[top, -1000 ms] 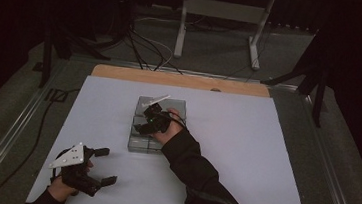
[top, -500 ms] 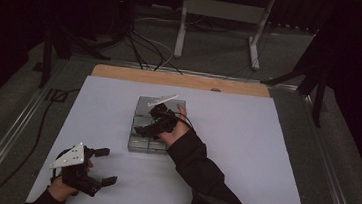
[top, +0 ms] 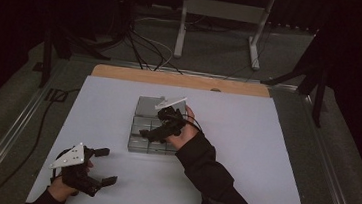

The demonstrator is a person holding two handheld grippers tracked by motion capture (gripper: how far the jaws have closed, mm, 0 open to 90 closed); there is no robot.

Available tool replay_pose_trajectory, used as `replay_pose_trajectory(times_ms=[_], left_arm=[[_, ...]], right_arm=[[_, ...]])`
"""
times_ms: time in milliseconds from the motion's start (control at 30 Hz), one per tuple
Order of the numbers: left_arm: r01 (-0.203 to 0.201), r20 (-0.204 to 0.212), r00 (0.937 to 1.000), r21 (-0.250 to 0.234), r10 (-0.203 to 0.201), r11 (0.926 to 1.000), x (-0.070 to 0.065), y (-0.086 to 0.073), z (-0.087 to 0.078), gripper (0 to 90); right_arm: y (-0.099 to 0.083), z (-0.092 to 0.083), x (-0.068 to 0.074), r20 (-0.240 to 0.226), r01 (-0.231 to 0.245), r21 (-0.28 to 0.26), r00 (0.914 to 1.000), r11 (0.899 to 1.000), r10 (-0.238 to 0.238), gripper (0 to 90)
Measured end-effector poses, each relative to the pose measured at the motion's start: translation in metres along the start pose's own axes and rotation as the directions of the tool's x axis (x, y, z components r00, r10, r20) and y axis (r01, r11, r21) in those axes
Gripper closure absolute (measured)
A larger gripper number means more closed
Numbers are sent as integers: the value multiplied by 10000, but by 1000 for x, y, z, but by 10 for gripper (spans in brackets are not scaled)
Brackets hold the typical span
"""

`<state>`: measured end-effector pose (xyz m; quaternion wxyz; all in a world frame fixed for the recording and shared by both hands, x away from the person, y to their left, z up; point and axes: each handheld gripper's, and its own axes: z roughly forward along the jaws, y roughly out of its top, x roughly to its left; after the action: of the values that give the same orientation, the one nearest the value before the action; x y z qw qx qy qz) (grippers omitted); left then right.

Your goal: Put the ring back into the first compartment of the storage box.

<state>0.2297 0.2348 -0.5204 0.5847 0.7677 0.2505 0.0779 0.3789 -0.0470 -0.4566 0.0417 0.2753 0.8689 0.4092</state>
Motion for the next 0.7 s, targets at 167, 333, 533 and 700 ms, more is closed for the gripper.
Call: replay_pose_trajectory(times_ms=[167,333,533,700], left_arm=[[-21,4,10000,49,21,10000,0,0,0,4],[-20,7,10000,65,20,10000,0,0,0,4],[-23,2,10000,65,23,10000,0,0,1,4],[0,-10,10000,73,0,10000,0,0,1,4]], right_arm=[[-7,-14,-5,66,-37,-172,10000,9998,38,0],[-16,-27,-8,84,-129,-196,9999,9997,130,0],[-30,-44,-12,232,-174,-296,9996,9994,181,0],[-44,-61,-18,385,-298,-375,9988,9989,313,0]])
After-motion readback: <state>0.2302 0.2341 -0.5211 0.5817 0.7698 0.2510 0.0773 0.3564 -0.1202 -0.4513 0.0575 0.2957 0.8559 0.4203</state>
